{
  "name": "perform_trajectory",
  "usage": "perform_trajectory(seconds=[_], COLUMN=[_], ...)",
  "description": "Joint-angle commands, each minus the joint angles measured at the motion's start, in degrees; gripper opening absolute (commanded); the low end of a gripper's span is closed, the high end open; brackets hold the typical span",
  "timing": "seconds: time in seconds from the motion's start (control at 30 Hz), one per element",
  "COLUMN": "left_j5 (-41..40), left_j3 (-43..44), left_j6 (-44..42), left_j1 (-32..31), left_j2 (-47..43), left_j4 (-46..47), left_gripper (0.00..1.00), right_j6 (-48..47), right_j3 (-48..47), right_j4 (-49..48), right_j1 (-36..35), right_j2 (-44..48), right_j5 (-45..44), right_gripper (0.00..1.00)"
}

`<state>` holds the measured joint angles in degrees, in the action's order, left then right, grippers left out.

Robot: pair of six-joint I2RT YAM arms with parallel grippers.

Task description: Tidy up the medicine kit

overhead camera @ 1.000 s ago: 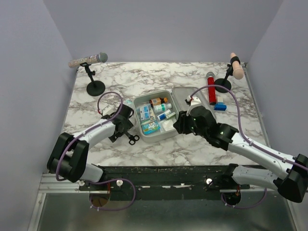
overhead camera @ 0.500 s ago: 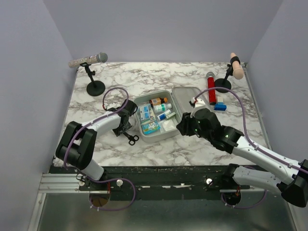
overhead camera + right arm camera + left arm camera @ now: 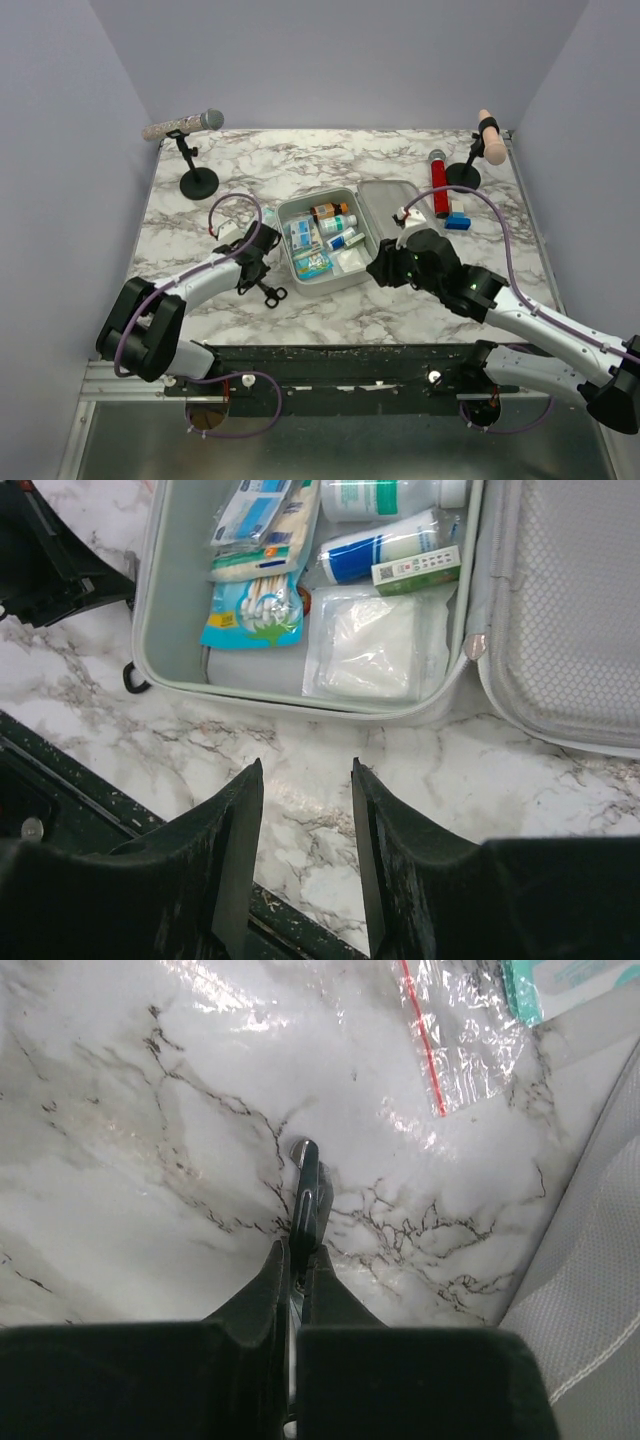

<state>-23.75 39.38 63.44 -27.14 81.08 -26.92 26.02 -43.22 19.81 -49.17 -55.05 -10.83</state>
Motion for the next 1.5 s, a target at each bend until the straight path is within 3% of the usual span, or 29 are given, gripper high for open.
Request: perform_trajectory(seconds=[0.0,0.17,0.47,0.97,1.1,1.23,1.33,1.47], left_j5=[7.9,9.5,7.0,6.3,9.5,10.7,9.4,6.7], left_j3=[-7.1,-10.5,-10.5,-7.1,-10.0,-13.4,-13.5,-10.8], left_j6=[0.7,0.5,-0.1,-4.2,-5.7,-4.5,-3.7,-1.9], left_j1=[-1.5,-1.8,-1.8,-1.8,-1.8,-1.9,-2.6,-4.6], left_j2=[-2.6,-11.7,-24.7,-32.7,-30.6,-30.3,-28.8,-23.5], left_j4=[-2.3,2.2,0.5,2.0,4.0,4.2,2.1,-2.9], left_gripper=[0.0,0.0,0.0,0.0,0.47,0.85,0.99,0.99], right_j6=[-2.8,-4.2,-2.9,-3.3,-3.3,-3.2,-3.7,-4.1], right_j3=[1.3,0.9,0.0,-1.3,-1.2,-1.0,-1.1,-1.2], right_j4=[-2.8,-6.1,-6.8,-7.1,-7.3,-7.2,-6.5,-5.8], right_j1=[-0.2,-0.5,-0.6,-0.6,-0.7,-0.7,-0.7,-0.7], right_j2=[1.2,-0.3,-2.3,-4.3,-5.2,-4.9,-4.7,-4.9], right_j5=[8.3,17.4,18.9,19.9,21.5,21.5,20.6,19.7], right_gripper=[0.49,0.48,0.48,0.48,0.48,0.48,0.48,0.49])
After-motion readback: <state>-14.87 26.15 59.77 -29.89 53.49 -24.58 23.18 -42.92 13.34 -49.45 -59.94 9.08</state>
